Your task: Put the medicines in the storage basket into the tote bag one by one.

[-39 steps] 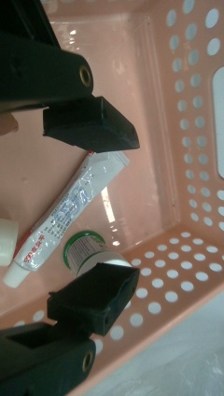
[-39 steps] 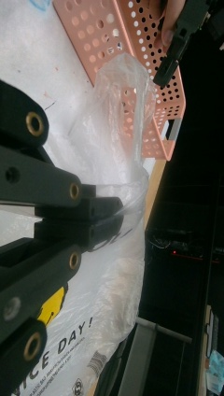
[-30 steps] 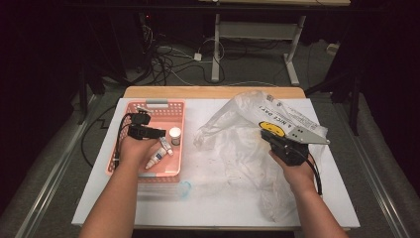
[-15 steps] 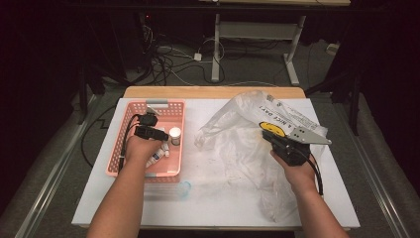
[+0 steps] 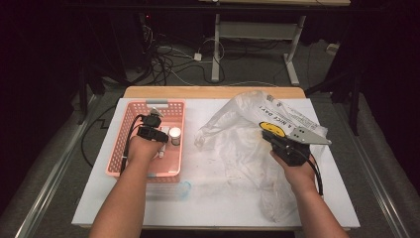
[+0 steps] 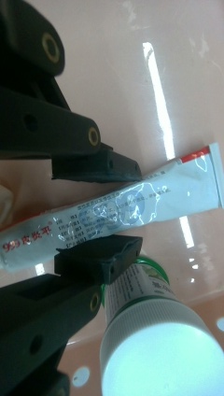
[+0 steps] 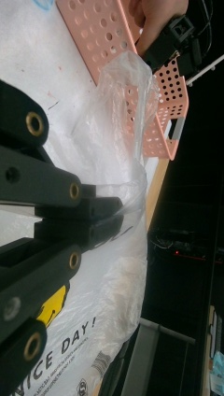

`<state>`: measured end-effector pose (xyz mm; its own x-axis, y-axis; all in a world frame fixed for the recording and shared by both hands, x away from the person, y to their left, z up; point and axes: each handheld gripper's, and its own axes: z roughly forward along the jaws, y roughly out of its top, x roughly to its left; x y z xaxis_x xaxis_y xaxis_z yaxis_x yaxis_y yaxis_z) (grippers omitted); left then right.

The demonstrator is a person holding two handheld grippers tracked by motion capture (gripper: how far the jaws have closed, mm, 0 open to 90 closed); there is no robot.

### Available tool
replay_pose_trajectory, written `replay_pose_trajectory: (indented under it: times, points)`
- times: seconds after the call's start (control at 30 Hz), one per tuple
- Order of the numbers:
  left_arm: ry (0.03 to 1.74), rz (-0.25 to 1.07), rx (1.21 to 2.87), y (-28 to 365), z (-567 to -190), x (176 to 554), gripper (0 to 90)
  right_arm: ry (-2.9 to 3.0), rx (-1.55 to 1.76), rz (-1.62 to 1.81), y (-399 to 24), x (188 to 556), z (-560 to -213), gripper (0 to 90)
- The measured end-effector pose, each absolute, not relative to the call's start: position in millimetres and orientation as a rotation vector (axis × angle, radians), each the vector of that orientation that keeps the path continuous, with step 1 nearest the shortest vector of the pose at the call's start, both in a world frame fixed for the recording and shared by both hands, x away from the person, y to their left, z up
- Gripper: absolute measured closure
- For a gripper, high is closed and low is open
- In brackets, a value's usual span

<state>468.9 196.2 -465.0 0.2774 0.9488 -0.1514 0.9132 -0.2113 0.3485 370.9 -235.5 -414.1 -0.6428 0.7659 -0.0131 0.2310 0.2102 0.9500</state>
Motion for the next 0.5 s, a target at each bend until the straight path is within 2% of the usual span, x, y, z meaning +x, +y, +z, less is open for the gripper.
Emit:
replay_pose_trajectory:
  times: [0.1, 0.5]
  points:
    - [1.674, 0.139, 2.189, 194.7, -465.5, 468.6, 67.8, 1.999, 0.92, 1.438, -235.7, 370.8, -413.9, 90.0]
    - [1.675, 0.14, 2.157, 195.2, -465.6, 468.4, 68.8, 1.996, 0.92, 1.441, -236.0, 370.6, -413.6, 90.0]
